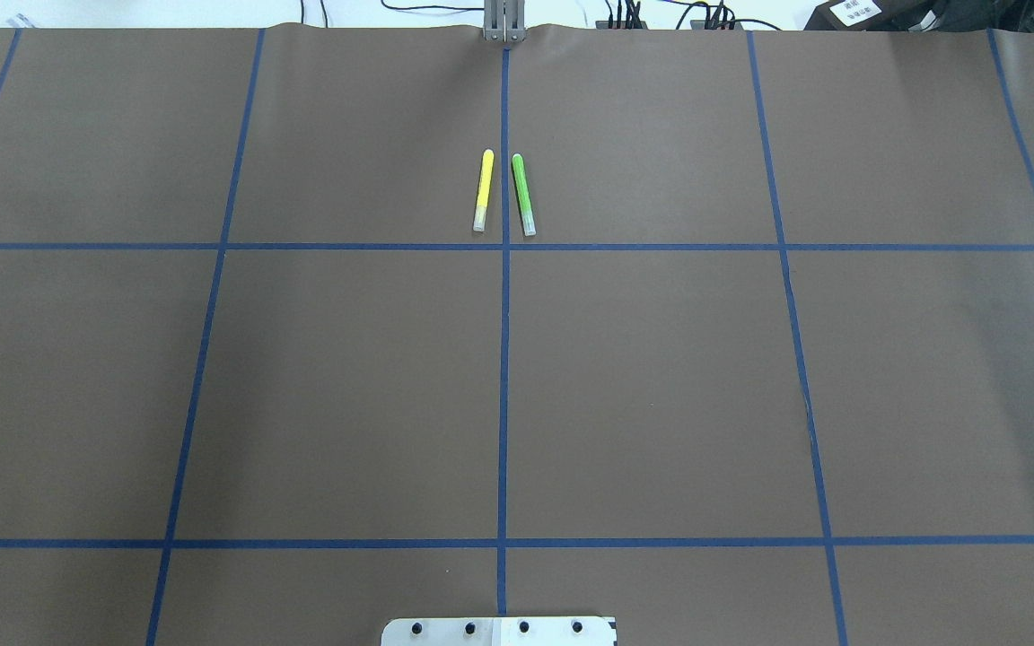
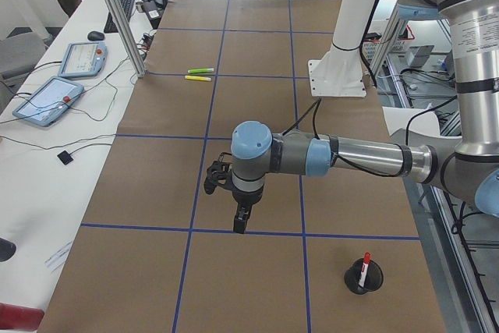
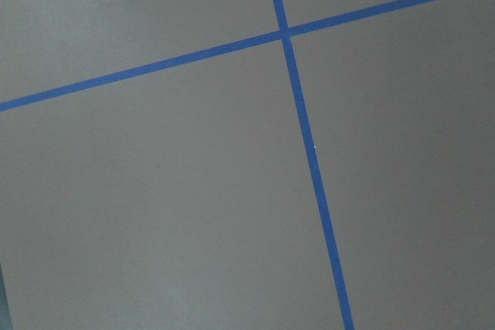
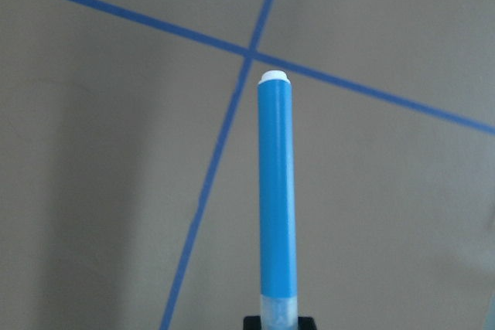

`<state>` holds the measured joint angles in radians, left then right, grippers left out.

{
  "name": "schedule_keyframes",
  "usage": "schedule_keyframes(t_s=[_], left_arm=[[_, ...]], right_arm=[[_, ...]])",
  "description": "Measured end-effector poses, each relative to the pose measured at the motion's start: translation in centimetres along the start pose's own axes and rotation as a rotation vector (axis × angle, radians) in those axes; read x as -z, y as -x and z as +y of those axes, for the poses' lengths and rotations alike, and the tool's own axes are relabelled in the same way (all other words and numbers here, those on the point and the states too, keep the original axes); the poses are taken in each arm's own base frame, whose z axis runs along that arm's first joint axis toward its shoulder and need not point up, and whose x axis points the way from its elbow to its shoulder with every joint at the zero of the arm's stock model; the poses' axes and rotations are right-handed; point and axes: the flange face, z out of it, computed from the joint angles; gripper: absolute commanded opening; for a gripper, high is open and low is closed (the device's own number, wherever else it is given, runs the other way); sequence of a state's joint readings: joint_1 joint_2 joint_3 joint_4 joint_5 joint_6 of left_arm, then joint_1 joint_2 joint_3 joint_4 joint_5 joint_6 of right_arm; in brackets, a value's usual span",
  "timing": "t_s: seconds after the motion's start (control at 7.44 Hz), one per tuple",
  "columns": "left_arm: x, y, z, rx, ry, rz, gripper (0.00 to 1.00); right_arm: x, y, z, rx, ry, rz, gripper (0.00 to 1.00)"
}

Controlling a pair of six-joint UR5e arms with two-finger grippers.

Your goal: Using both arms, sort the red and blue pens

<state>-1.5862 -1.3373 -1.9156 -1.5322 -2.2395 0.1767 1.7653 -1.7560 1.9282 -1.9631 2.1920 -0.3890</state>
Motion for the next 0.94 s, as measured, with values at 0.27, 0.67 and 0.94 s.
schedule_keyframes(t_s=[0.27,0.67,0.94], left_arm=[[0.1,-0.1,-0.1,-0.006,-0.007,0.000,1.00],[0.2,-0.2,-0.2,-0.012,-0.014,-0.001,1.00],[0.3,-0.2,-0.2,-0.014,-0.016,-0.001,1.00]], right_arm=[[1.4,-4.1,9.5,-0.307,0.061,-0.106,0.00],[-0.4,-5.5,22.6,-0.721,0.093,-0.373,0.00],[-2.4,-4.4,29.7,-0.949,0.132,-0.569,0.00]])
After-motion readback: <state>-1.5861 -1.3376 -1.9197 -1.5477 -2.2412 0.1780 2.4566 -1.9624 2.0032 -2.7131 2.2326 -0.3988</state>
